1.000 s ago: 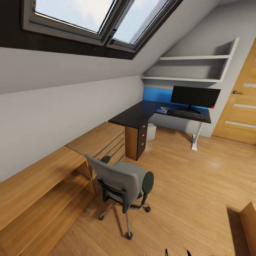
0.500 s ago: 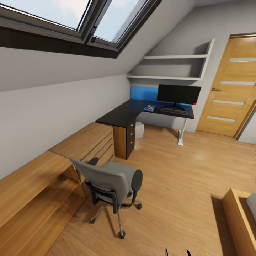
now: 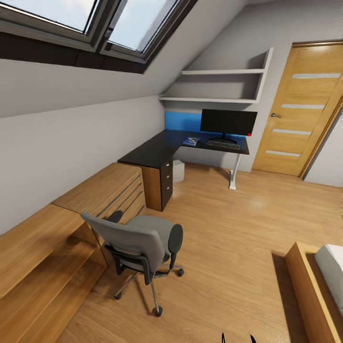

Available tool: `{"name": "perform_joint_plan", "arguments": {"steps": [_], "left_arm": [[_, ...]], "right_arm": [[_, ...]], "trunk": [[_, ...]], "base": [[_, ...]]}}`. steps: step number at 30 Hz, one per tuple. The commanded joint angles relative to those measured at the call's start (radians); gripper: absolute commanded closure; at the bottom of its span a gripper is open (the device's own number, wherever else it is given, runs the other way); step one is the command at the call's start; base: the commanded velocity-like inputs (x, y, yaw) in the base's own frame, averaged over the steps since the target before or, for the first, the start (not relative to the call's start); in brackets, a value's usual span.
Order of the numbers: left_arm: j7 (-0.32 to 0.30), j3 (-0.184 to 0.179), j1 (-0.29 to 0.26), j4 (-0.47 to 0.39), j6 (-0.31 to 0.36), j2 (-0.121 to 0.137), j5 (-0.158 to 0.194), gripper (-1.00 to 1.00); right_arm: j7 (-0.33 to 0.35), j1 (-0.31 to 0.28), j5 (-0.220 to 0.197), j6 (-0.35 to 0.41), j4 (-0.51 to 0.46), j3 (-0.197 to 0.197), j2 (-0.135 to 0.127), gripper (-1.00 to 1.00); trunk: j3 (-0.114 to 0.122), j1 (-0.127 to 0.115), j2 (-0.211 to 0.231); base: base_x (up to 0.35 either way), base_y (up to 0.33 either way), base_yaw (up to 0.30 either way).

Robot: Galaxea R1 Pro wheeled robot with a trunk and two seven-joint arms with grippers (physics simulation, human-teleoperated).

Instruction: In the bedroom, organize the workspace by keeping the computer under the desk, ensuring the monitor is on the desk, placing the keyboard on the desk next to the monitor, placing the mouse on the desk next to the keyboard, moving the folder from the swivel chair onto the desk next to the mouse, stacking the notebook on top of the folder with the pen on top of the notebook, and positioning the swivel chair next to the desk.

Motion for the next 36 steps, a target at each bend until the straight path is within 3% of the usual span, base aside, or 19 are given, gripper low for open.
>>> {"name": "perform_joint_plan", "arguments": {"steps": [1,20,36], "left_arm": [[0.0,-0.003,-0.001,0.0,-0.003,0.0,0.006,-1.0],[0.0,-0.003,-0.001,0.0,-0.003,0.0,0.006,-1.0],[0.0,-0.003,-0.001,0.0,-0.003,0.0,0.006,-1.0]], "right_arm": [[-0.006,-0.001,-0.004,-0.001,0.001,0.009,0.0,-1.0],[-0.006,-0.001,-0.004,-0.003,0.0,0.009,0.0,-1.0],[-0.006,-0.001,0.002,-0.003,0.001,0.015,0.0,-1.0]], "trunk": [[-0.003,0.001,-0.002],[-0.029,0.001,-0.002],[-0.033,0.001,-0.002]], "base": [[0.0,0.0,-0.142],[0.048,0.08,-0.139],[0.014,0.001,-0.012]]}}
